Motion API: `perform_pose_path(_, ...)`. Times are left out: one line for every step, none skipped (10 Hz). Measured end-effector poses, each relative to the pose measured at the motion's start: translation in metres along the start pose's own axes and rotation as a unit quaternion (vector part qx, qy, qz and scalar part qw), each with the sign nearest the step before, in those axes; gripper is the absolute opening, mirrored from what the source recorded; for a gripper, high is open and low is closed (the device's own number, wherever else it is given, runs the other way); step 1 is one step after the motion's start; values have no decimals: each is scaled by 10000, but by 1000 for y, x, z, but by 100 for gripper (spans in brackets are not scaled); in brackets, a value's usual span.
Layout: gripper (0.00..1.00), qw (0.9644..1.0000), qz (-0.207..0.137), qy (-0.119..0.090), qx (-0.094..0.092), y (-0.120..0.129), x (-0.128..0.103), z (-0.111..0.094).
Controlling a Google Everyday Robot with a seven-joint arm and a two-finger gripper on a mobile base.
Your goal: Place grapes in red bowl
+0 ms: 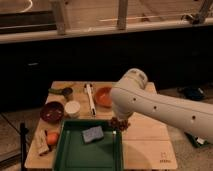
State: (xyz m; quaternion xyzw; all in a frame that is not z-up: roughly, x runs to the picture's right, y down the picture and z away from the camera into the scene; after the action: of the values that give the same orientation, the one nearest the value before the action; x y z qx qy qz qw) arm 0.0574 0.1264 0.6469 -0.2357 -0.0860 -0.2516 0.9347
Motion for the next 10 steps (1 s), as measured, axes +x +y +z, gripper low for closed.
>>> perform_pose_path(0, 9999, 64, 39, 75, -2, 5, -3)
perform_pose_path(0, 9999, 89, 45, 111, -2, 10, -5)
perform_pose_path(0, 9997, 158, 77, 181, -1, 28, -9)
perform_pose_path(0, 9996, 178, 89, 192, -4, 35, -10)
perform_pose_path(0, 9996, 198, 112, 195, -8, 42, -11)
perform_pose_path(0, 9994, 223, 142, 210, -14, 50, -14)
perform_pose_path(0, 9993, 252, 170, 203, -16, 57, -17)
perform_pose_path(0, 9993, 269, 182, 205, -19, 62, -19)
perform_pose_path(0, 9993, 267, 189, 201, -26, 69, -21)
perform_pose_path(0, 9994, 245, 192, 177, -33, 72, -20)
